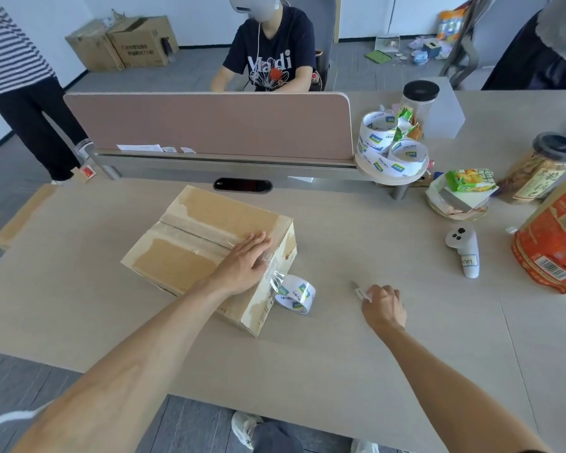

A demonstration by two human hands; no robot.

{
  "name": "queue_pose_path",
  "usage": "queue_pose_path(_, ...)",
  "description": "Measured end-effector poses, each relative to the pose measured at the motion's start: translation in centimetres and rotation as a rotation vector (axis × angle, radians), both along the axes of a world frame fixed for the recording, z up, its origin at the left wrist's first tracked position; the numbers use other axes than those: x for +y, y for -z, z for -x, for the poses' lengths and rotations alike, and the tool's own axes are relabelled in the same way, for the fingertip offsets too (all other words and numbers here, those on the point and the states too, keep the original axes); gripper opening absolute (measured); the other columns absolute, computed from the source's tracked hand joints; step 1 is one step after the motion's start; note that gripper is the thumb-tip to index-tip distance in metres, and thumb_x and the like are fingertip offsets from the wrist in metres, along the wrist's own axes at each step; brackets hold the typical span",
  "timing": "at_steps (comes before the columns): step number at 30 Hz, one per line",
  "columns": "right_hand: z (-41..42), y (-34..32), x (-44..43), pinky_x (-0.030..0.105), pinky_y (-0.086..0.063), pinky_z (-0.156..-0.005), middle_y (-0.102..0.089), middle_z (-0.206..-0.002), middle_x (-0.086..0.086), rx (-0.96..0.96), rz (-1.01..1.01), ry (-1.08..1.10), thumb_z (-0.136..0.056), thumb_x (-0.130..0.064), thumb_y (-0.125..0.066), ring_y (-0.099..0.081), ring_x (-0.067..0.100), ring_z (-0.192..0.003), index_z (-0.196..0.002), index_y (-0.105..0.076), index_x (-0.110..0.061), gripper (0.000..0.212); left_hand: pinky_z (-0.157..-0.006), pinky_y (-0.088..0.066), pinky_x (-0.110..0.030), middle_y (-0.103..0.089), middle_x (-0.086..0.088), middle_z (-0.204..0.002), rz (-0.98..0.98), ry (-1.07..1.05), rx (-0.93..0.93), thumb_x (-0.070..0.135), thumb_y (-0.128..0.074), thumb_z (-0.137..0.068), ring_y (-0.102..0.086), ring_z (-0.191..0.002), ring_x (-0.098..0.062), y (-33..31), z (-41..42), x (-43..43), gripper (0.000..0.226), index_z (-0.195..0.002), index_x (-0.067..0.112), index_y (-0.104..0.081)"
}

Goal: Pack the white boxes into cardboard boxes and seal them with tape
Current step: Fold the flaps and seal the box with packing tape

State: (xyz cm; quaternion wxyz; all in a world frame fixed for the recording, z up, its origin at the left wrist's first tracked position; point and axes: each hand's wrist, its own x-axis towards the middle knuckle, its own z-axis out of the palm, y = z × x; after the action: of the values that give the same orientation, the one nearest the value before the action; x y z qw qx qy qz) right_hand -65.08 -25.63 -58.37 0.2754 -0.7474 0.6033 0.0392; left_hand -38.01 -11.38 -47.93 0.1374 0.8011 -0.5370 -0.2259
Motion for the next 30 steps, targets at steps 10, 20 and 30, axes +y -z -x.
queue_pose_path(10, -12.8, -2.9, 2.9, 0.025, -0.041, -0.086, -0.058, -0.119, 0.0, -0.399, -0.429, -0.431, -0.092, -0.048, -0.061, -0.057, 0.017, -0.108, -0.129, -0.056, -0.02, 0.047, -0.118, -0.005, -0.024, -0.007, 0.013, -0.161, -0.05, -0.002, 0.034, 0.026, -0.061, -0.091, 0.0, -0.148, -0.005, -0.6, -0.2, 0.0, 0.072, -0.153, 0.027, -0.023)
queue_pose_path(20, -12.5, -2.0, 1.4, 0.023, -0.042, -0.065, -0.059, -0.077, -0.001, -0.551, -0.509, -0.388, -0.088, -0.031, -0.071, -0.053, 0.011, -0.067, -0.094, -0.063, -0.026, 0.011, -0.119, -0.006, -0.026, -0.006, 0.018, -0.16, -0.045, -0.01, 0.042, 0.027, -0.06, -0.09, 0.003, -0.147, -0.002, -0.1, -0.3, 0.0, 0.071, -0.152, 0.03, -0.024)
queue_pose_path(30, -12.6, -2.1, 1.5, 0.019, -0.041, -0.06, -0.055, -0.075, -0.002, -0.473, -0.419, -0.42, -0.084, -0.016, -0.066, -0.05, 0.011, -0.063, -0.078, -0.063, -0.027, 0.013, -0.118, -0.008, -0.025, -0.01, 0.014, -0.161, -0.034, -0.037, -0.005, 0.027, -0.06, -0.086, -0.001, -0.148, -0.006, -0.4, 0.3, -0.2, 0.073, -0.151, 0.027, -0.026)
